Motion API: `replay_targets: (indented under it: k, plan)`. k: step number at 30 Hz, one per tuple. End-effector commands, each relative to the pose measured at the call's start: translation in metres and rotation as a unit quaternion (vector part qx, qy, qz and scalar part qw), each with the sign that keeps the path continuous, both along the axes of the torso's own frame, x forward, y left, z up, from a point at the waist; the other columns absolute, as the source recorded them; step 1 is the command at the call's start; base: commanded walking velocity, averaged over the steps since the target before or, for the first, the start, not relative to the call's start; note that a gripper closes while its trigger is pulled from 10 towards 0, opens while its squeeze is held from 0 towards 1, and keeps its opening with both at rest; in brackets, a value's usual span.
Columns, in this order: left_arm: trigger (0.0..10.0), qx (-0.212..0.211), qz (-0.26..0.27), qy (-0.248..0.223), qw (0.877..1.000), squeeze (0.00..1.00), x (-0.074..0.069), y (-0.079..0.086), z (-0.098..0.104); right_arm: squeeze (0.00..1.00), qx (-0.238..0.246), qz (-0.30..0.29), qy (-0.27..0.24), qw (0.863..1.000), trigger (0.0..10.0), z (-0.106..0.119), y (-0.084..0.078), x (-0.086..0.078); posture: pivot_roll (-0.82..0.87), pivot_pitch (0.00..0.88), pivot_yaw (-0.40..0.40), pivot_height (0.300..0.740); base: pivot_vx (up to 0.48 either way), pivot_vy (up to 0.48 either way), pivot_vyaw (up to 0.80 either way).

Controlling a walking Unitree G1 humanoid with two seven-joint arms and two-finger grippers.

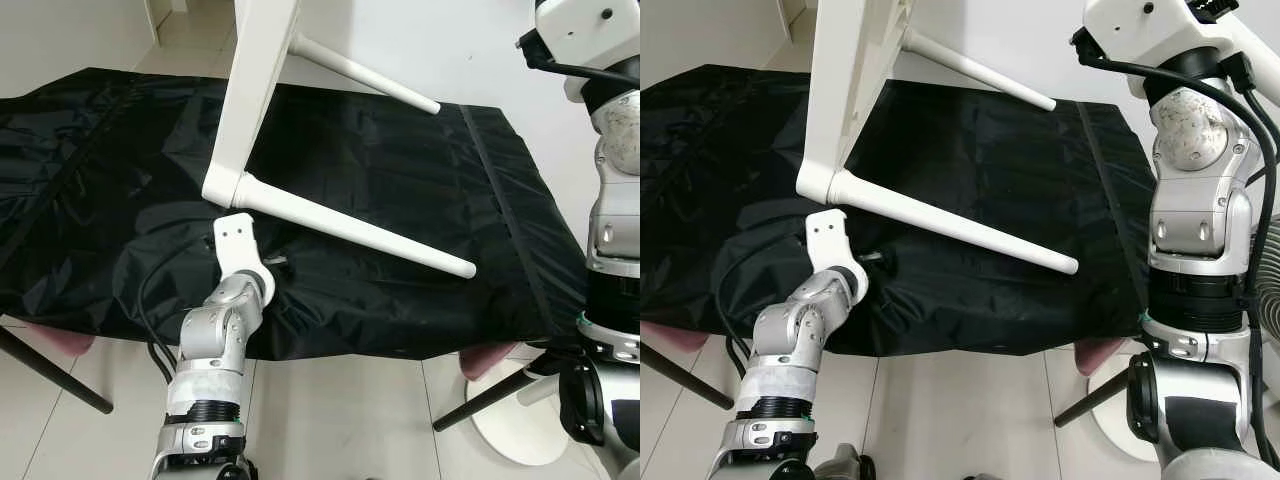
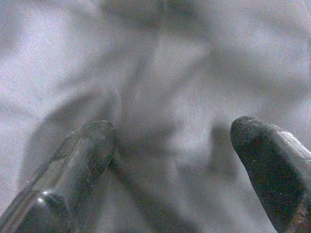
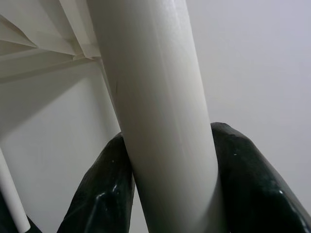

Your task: Building children table

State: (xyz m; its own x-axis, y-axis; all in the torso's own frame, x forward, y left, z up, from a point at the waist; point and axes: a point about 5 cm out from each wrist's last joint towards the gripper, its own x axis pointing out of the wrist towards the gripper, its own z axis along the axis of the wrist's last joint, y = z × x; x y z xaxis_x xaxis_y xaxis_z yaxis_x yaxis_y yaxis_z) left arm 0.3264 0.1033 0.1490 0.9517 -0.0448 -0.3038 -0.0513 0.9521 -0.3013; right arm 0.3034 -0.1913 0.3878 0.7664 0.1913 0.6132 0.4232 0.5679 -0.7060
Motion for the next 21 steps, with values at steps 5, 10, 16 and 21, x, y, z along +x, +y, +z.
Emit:
replay_targets:
  k: [5, 10, 16, 21]
  plan:
    - [10.0, -0.035, -0.031, -0.087, 0.995, 1.00, 0.003, -0.015, 0.033, 0.00, 0.102, -0.001, -0.046, 0.994, 0.0, 0.006, -0.017, -0.005, 0.04, 0.066, -0.010, 0.740, 0.000, 0.000, 0.00]
    - [10.0, -0.067, -0.033, -0.142, 0.987, 1.00, -0.001, -0.017, 0.054, 0.00, 0.107, 0.005, -0.042, 0.993, 0.0, 0.005, -0.014, -0.001, 0.05, 0.064, -0.016, 0.740, 0.000, 0.000, 0.00]
    - [10.0, -0.083, -0.071, -0.165, 0.980, 0.00, -0.006, -0.027, 0.061, 0.00, 0.109, 0.005, -0.044, 0.993, 0.0, 0.005, -0.014, 0.001, 0.05, 0.058, -0.020, 0.740, 0.000, 0.000, 0.00]
    - [10.0, -0.093, -0.133, -0.196, 0.967, 0.00, -0.014, -0.040, 0.066, 0.00, 0.107, 0.006, -0.044, 0.993, 0.0, 0.005, -0.014, 0.002, 0.05, 0.054, -0.022, 0.740, 0.000, 0.000, 0.00]
